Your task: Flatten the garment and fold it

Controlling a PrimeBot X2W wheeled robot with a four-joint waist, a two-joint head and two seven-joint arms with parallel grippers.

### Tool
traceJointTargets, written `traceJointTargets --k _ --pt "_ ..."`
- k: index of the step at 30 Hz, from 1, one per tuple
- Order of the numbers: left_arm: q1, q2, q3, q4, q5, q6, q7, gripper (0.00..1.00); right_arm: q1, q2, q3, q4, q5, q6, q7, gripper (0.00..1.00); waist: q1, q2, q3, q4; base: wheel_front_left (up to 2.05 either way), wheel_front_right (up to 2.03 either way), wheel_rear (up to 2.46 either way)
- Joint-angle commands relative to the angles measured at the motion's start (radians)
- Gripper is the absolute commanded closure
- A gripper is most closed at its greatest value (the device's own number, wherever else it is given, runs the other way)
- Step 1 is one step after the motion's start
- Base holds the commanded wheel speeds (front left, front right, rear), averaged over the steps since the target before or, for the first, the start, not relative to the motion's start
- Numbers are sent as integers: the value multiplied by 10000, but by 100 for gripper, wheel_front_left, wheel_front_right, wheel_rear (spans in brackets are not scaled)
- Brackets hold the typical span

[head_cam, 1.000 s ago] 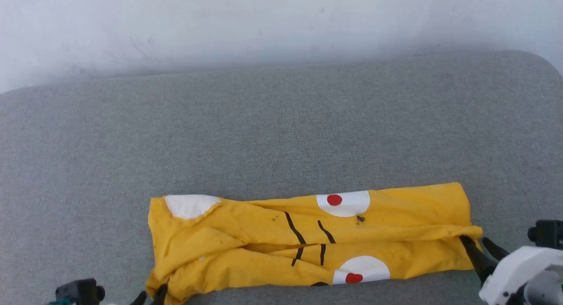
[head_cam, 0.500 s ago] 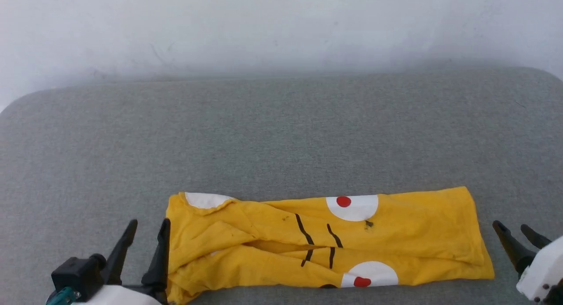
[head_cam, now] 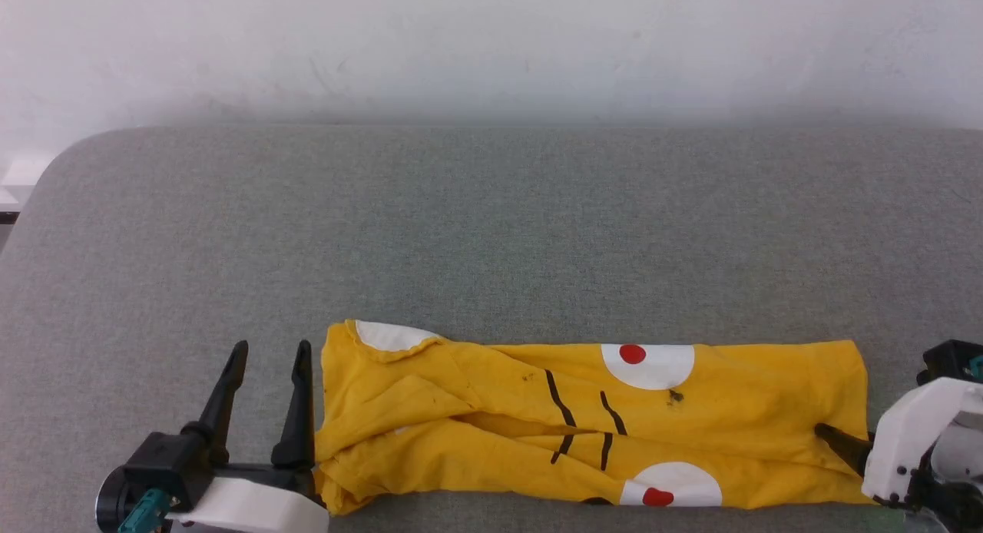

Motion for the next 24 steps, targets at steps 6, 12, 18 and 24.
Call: traceJointTargets --k 6,12,18,24 --pt "-10 -128 199 55 319 -201 -47 0 -153 456 511 964 366 -7 1093 100 1 -1 16 57 0 0 0" --pt "253 -107 345 100 379 -145 -48 0 55 136 524 -70 647 -7 319 100 1 -1 -222 -102 0 0 0" --pt "524 -56 430 60 324 -5 -2 0 1237 -223 -659 -1268 643 -7 -223 100 1 -1 -435 -294 0 0 0" --pt "668 -81 439 -48 243 163 212 0 1843 -143 -2406 -1680 294 -7 -472 100 1 -1 -499 -350 0 0 0"
